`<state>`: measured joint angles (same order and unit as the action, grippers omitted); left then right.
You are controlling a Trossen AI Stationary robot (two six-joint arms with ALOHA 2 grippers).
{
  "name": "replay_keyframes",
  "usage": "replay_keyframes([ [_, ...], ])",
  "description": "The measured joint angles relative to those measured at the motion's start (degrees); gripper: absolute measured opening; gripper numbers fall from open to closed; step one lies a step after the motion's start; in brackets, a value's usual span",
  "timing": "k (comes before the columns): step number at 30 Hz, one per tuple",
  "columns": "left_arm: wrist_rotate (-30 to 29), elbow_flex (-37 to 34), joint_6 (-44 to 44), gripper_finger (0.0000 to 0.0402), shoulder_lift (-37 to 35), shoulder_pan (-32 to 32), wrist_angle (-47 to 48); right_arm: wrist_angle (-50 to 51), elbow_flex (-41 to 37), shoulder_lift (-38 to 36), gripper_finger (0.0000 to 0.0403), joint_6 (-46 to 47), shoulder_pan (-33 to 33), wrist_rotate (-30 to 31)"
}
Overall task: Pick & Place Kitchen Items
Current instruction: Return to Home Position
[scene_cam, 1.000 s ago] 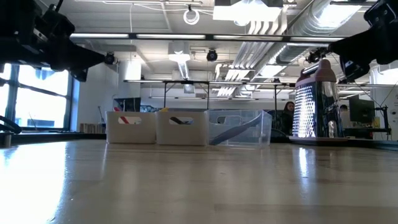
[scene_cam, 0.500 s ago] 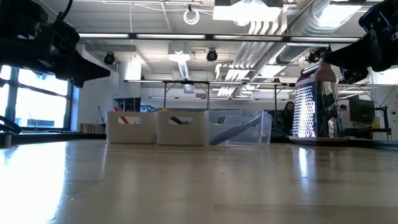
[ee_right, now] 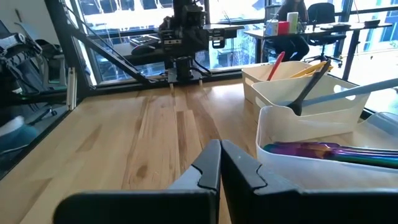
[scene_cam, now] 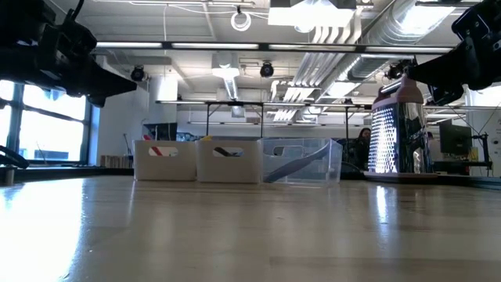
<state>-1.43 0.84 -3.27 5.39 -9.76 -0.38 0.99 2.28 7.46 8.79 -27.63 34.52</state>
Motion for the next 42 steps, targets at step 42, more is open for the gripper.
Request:
replay_keyframes([
  [42, 2.1, 0.0, 0.0, 0.0, -5.1, 2.3, -0.1, 0.0, 0.0, 0.0, 0.0004, 0.0, 0.0, 0.0],
])
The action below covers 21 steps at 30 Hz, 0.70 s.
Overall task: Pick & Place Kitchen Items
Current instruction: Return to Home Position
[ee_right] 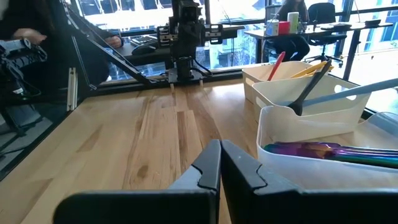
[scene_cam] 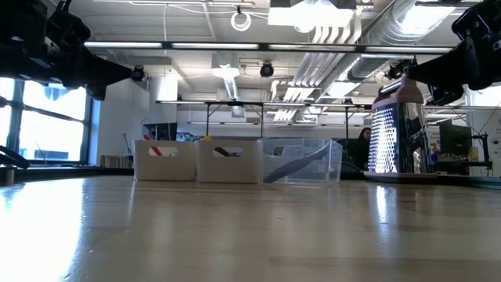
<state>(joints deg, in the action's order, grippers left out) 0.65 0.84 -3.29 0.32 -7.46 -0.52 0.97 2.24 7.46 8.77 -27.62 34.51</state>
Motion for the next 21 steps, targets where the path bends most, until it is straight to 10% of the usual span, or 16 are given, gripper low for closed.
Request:
replay_keyframes([
  [21, -0.1, 0.0, 0.0, 0.0, 0.9, 0.0, 0.5, 0.0, 0.0, 0.0, 0.0004, 0.0, 0.0, 0.0],
])
